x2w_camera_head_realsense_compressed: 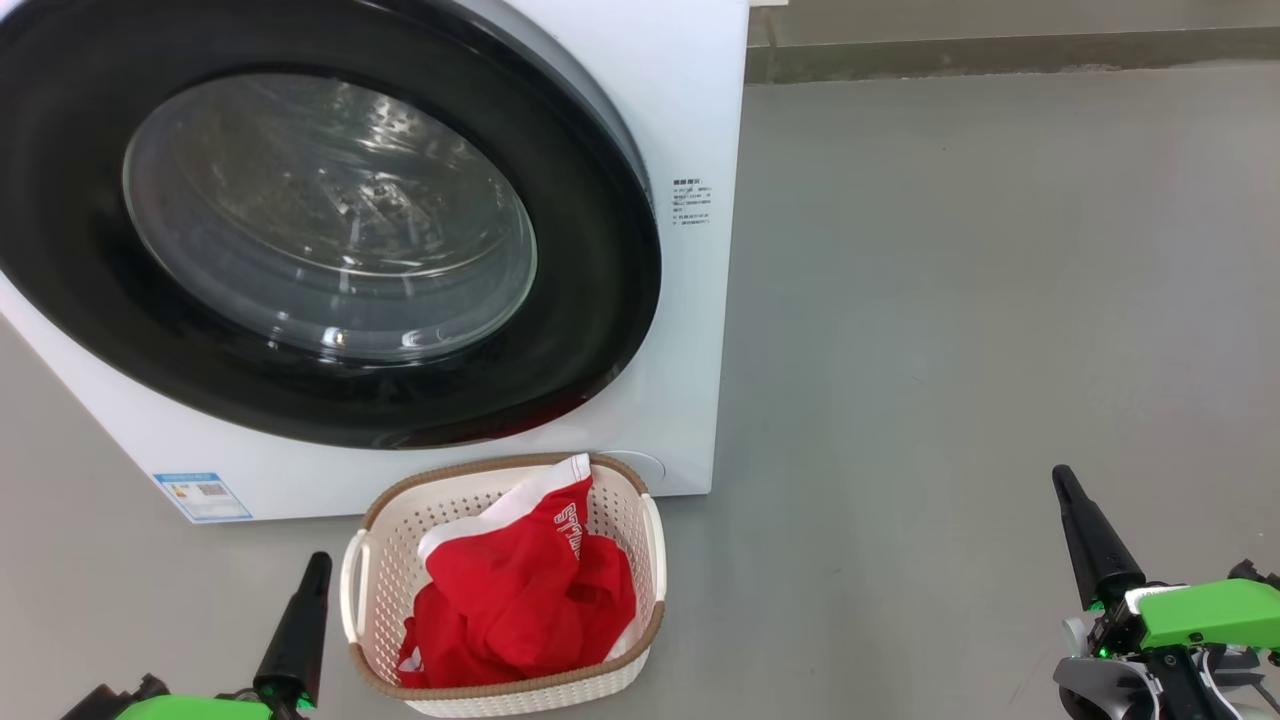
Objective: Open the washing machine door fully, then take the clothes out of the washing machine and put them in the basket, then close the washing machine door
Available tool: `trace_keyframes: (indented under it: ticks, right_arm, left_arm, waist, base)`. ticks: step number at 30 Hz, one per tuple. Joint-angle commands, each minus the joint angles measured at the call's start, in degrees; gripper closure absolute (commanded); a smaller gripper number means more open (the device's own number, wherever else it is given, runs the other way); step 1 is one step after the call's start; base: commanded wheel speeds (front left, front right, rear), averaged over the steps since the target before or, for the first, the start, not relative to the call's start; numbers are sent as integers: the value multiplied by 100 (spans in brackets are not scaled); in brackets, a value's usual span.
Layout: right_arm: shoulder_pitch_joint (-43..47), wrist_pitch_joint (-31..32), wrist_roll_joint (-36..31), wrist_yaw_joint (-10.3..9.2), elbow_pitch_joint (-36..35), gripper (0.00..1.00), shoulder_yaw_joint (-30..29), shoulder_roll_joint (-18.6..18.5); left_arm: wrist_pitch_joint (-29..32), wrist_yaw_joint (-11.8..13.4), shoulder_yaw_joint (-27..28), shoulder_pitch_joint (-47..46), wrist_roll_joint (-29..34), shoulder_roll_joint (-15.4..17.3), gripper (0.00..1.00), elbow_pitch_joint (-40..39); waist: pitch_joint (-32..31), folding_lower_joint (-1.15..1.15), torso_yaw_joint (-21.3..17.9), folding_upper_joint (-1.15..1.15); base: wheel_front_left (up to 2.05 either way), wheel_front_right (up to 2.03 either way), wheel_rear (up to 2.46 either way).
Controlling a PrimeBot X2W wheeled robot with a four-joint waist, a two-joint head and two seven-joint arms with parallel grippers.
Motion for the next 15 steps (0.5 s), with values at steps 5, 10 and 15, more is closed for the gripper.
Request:
trace_keyframes:
  ticks: [5,10,15]
  right_arm:
    - [-240,34,-3,3,-168,100,79,-31]
    - [-240,35,-4,3,-168,100,78,-30]
    - [-240,36,-5,3,-168,100,77,-30]
  left_arm:
    - [38,-39,215,-239,-33,54,100,-145]
    - [39,-39,215,-239,-33,53,100,-145]
    - [40,-39,216,-239,-32,53,100,-145]
  waist:
    - [0,0,0,0]
    - [0,0,0,0]
    - [0,0,0,0]
  base:
    - [0,0,0]
    - [0,0,0]
    - [0,0,0]
